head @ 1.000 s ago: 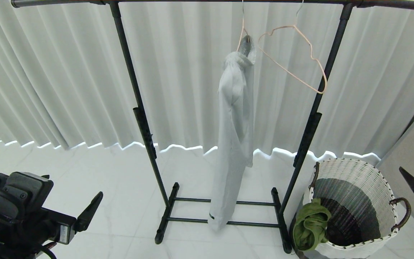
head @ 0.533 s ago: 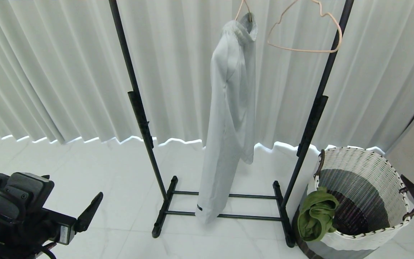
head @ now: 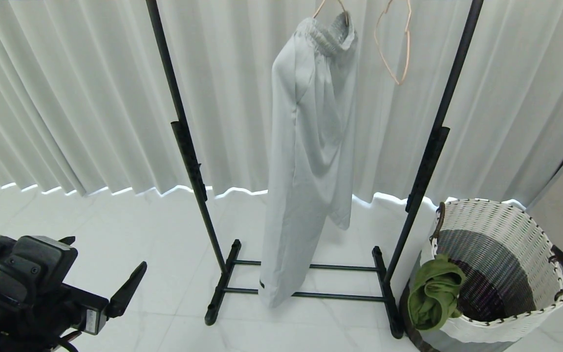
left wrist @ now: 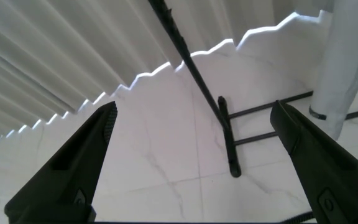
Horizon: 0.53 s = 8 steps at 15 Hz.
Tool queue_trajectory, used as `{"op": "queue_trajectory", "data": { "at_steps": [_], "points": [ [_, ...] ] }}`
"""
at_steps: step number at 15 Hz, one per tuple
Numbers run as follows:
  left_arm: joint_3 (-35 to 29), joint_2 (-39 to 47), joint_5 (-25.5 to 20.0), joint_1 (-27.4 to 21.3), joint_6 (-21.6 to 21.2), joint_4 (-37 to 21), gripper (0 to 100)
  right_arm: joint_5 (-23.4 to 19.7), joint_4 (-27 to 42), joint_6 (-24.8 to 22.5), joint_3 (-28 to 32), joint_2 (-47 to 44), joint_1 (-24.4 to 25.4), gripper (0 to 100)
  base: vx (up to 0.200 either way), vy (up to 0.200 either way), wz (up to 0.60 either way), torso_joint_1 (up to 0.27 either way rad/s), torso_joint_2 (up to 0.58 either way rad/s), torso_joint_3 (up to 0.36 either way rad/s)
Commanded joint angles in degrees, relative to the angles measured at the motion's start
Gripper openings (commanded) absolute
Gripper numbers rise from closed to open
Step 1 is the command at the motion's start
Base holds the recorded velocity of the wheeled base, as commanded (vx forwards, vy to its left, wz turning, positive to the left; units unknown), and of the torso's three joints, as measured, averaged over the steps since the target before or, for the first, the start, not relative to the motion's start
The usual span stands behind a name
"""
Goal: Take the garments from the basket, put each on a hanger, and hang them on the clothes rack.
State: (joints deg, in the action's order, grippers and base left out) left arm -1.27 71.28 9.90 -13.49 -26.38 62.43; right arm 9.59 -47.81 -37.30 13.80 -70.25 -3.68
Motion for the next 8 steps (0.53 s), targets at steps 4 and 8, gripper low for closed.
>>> {"op": "queue_trajectory", "data": {
  "at_steps": [4, 8],
  "points": [
    [-0.1, 0.1, 0.0, -2.2, -0.1, 0.0, 100, 0.0, -0.1, 0.0, -0.4, -2.4, -0.9, 100, 0.200, 0.000, 0.00, 0.004, 0.00, 0.006],
    [0.0, 0.2, 0.0, -2.3, -1.4, 0.0, 100, -0.3, -0.1, 2.5, -1.0, -9.3, -0.8, 100, 0.100, 0.000, 0.00, 0.002, 0.00, 0.001]
  ]
}}
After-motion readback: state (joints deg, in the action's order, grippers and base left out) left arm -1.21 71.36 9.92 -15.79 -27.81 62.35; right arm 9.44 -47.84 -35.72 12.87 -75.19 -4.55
